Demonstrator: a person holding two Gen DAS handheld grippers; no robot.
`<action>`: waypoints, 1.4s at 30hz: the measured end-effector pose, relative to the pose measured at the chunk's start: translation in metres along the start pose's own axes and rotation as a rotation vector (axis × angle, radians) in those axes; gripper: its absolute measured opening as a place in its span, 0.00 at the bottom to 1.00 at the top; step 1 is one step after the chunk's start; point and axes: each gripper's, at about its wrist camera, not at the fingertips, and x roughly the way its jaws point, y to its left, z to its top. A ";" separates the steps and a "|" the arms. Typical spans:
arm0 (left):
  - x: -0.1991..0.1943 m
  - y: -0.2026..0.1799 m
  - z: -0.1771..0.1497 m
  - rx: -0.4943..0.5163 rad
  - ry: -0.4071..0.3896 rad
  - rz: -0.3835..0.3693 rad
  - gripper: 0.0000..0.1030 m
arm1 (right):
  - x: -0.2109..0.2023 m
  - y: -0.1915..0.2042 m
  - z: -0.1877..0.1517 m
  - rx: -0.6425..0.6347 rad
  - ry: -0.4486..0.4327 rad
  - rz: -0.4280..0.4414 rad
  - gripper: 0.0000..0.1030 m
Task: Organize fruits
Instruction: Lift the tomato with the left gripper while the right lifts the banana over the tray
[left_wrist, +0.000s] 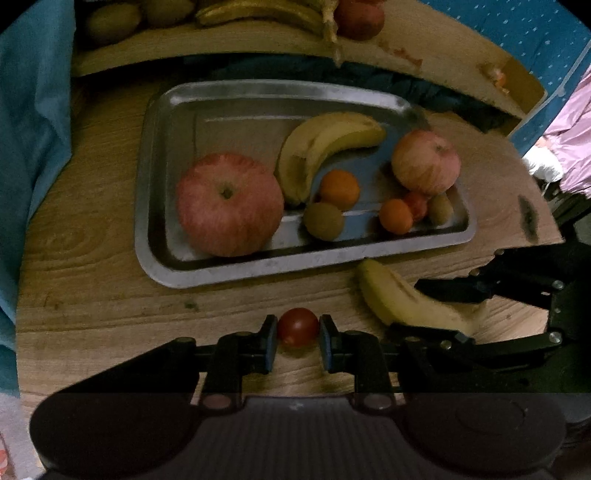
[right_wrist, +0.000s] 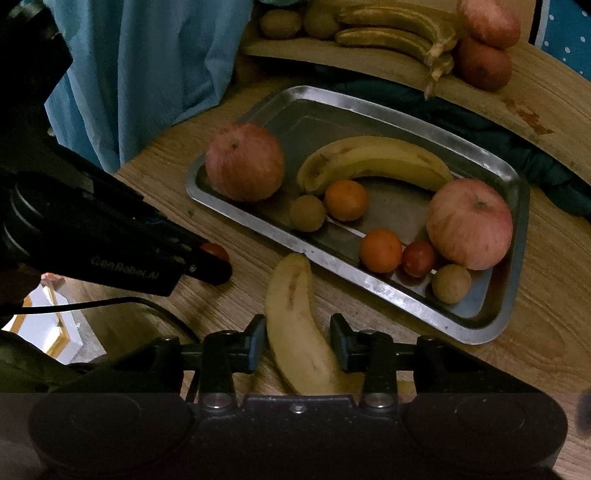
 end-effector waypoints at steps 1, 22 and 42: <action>-0.003 0.000 0.000 0.003 -0.016 -0.012 0.25 | -0.002 0.000 0.000 0.007 -0.008 0.002 0.36; -0.038 0.000 0.022 0.019 -0.145 -0.040 0.25 | -0.036 -0.014 0.017 0.084 -0.136 0.041 0.32; -0.045 0.019 0.067 -0.059 -0.241 0.000 0.25 | -0.052 -0.033 0.058 0.095 -0.227 0.059 0.32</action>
